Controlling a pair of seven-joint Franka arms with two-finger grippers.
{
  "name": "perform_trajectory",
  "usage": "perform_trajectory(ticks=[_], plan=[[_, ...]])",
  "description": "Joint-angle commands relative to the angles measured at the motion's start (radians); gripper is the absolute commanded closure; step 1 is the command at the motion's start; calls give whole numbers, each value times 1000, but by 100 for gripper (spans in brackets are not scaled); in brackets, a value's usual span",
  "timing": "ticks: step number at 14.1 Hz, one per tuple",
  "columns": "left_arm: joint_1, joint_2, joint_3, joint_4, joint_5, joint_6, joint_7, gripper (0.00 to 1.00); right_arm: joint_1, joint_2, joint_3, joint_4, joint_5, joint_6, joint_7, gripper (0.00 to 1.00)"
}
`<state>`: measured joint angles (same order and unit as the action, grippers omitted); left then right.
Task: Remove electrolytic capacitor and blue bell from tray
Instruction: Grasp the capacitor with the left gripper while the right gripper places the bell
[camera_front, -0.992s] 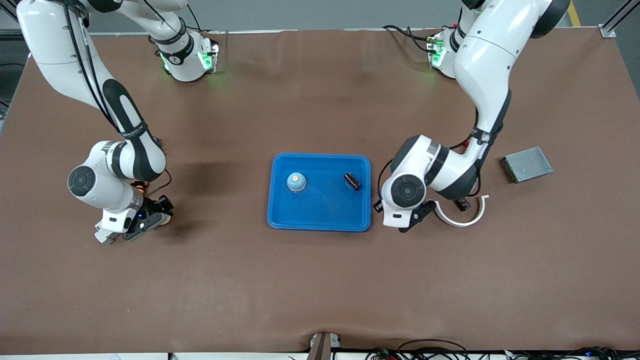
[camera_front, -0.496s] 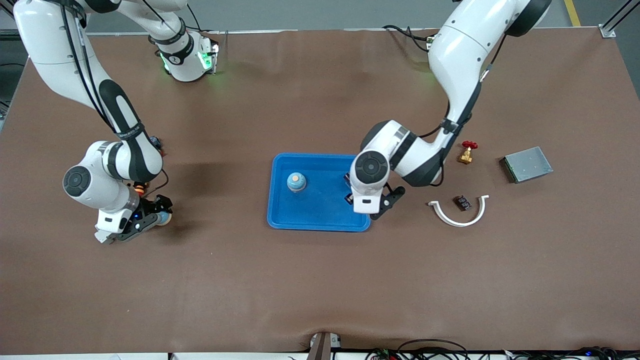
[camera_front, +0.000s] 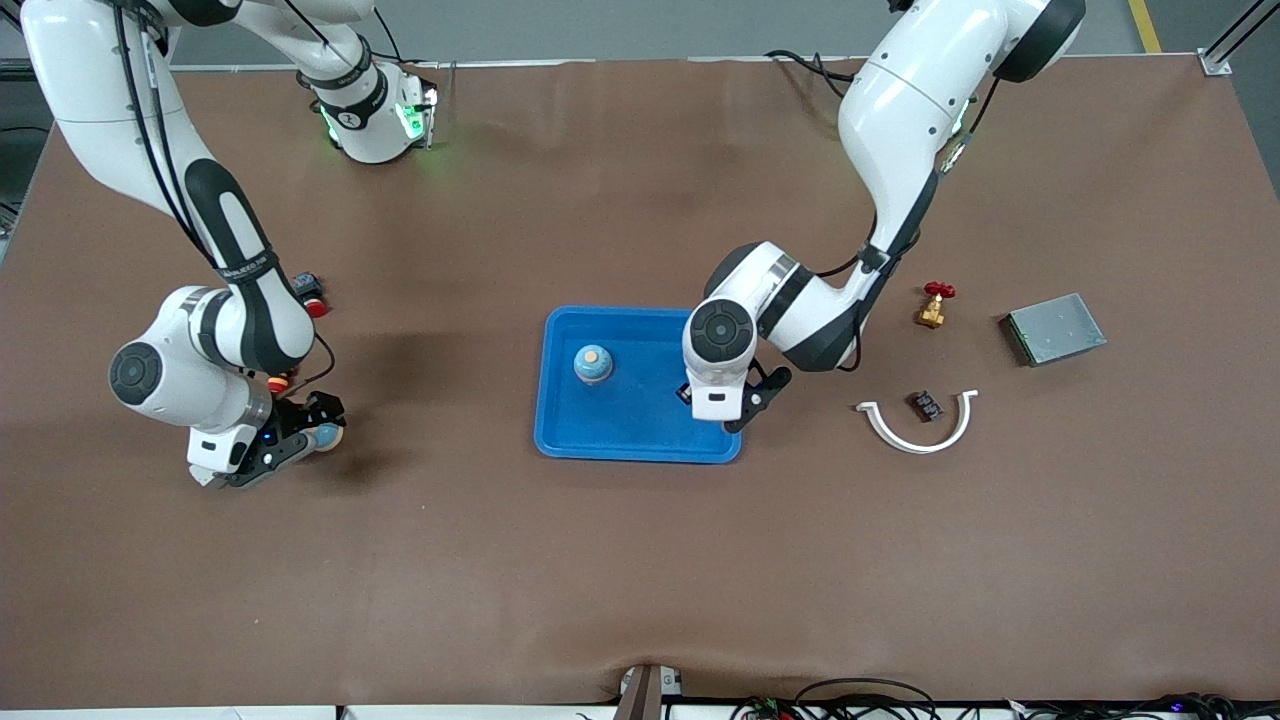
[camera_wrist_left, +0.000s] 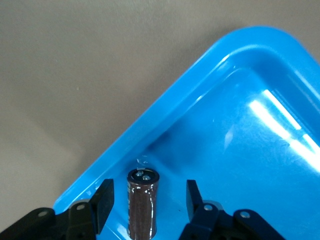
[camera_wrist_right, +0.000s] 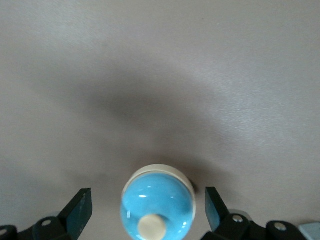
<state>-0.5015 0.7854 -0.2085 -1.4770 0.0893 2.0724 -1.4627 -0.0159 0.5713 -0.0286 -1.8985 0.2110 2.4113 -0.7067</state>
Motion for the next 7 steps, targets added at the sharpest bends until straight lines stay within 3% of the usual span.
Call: perform_trajectory(ticks=[1,6,7], plan=[[-22,14,12,-5,0,11,-21,34,-3,-24,13,16,33,-40,67,0],[-34,40,12,-6,0,20,-21,36,44,-70,13,42,31,-148,228,0],[-37,43,12,-6,0,20,-21,40,54,-77,13,45,31,-162,257,0]])
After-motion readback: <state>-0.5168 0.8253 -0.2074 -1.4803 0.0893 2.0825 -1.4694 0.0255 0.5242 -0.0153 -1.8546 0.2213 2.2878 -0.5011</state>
